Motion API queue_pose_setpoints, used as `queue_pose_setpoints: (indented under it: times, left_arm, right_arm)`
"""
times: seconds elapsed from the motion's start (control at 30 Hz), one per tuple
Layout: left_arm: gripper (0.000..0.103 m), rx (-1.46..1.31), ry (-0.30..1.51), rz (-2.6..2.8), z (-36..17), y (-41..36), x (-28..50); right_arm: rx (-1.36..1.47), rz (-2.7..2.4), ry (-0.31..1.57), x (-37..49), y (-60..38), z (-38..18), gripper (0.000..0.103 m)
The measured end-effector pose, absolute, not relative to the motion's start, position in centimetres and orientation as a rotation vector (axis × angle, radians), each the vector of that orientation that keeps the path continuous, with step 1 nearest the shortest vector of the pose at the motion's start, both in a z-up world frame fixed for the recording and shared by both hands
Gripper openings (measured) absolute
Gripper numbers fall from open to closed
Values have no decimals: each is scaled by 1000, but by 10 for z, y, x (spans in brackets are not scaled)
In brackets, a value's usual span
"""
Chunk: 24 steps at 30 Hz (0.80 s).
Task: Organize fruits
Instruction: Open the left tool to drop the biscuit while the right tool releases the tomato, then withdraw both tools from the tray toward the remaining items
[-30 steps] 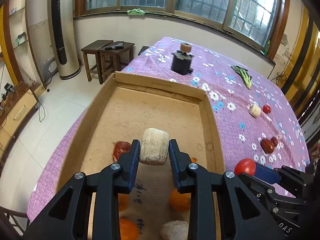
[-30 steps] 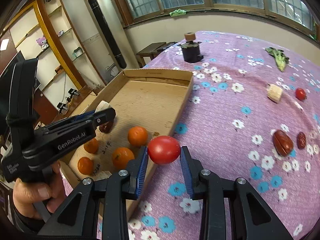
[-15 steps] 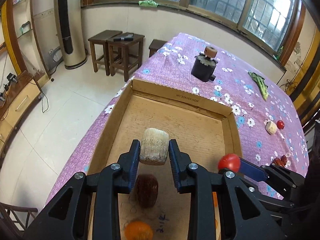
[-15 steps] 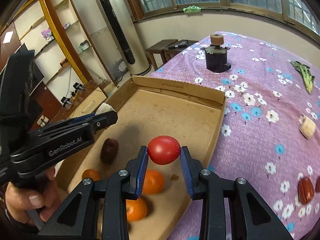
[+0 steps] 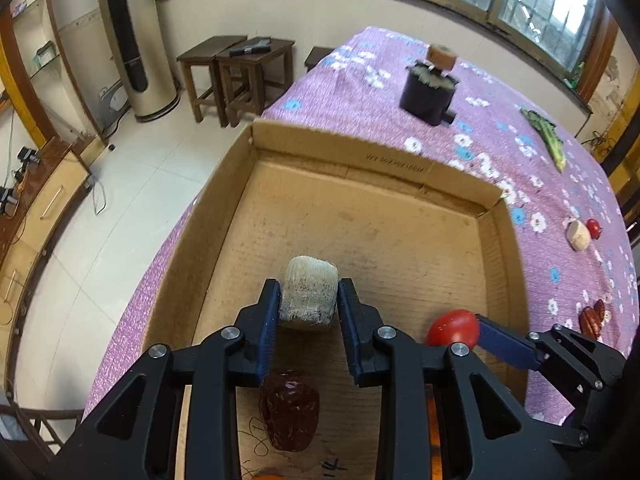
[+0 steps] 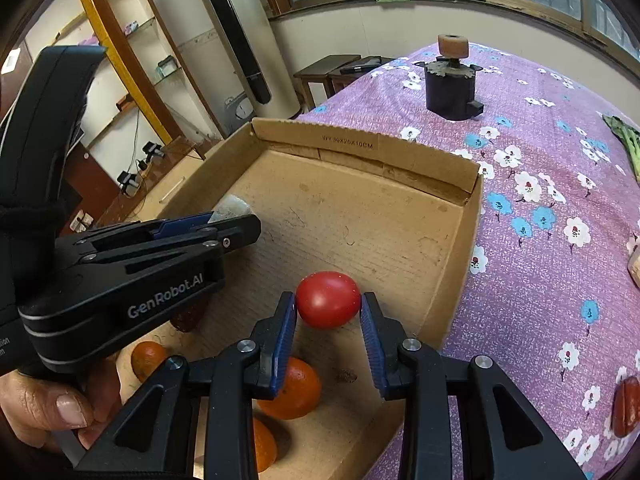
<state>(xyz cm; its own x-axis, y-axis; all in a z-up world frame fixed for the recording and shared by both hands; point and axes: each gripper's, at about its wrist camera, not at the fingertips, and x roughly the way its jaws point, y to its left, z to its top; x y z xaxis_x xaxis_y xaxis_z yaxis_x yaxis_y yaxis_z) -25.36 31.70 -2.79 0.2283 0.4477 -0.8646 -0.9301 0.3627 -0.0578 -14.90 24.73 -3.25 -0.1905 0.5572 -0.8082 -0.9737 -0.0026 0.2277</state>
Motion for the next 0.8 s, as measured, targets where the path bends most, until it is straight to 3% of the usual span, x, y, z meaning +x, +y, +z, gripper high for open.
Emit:
queue_pose_setpoints:
  times: [0.13,0.2,0.27,0.33,0.8]
  left_arm:
    - [32,-662,887,1071,-28,317,-253]
    - [40,-670,878,1072,-26,315,-254]
    - [55,-669,862,1082,-21,313,-256]
    - [56,-659,842,1090,-14,309,-258]
    - [56,-636,740,972,18,251,-236]
  right_arm:
    - [-630,1541,924,-152,249,-34,34]
    - [-630,1550,923,-152,248,-33,37]
    - [-626,1551,914,-153,244,-30,46]
    - [-614,1548,897,-152,239,-25,50]
    - [-419,1467,917,-91,150,-2,50]
